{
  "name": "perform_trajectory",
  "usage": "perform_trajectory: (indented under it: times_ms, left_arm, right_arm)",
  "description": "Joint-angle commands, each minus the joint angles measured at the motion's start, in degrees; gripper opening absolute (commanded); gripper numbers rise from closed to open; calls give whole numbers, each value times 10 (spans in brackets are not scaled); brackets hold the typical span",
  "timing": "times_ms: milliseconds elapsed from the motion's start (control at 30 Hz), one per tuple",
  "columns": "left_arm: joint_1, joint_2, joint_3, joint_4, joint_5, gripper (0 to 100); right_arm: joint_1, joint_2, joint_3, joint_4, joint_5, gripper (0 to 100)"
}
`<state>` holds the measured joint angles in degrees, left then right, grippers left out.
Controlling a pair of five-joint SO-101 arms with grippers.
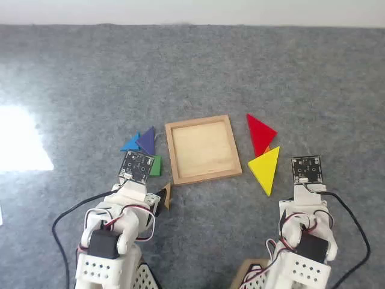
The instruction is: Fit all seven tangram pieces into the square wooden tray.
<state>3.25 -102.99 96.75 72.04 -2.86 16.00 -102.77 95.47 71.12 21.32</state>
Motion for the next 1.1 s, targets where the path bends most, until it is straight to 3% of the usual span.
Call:
perform_trajectory:
  times_ms: [0, 900, 967, 1067]
  left_arm:
    - [3, -12, -3, 3, -8, 207]
    - [3, -12, -3, 3, -8, 207]
    - [3, -12, -3, 3, -8, 207]
    - [3, -12, -3, 3, -8, 207]
  right_arm:
    - [8, -4, 10, 7, 6, 65]
    - [9, -6, 9, 2, 8, 67]
    - [8, -7, 9, -9, 30, 69]
    - [7, -7, 9, -53, 133, 69]
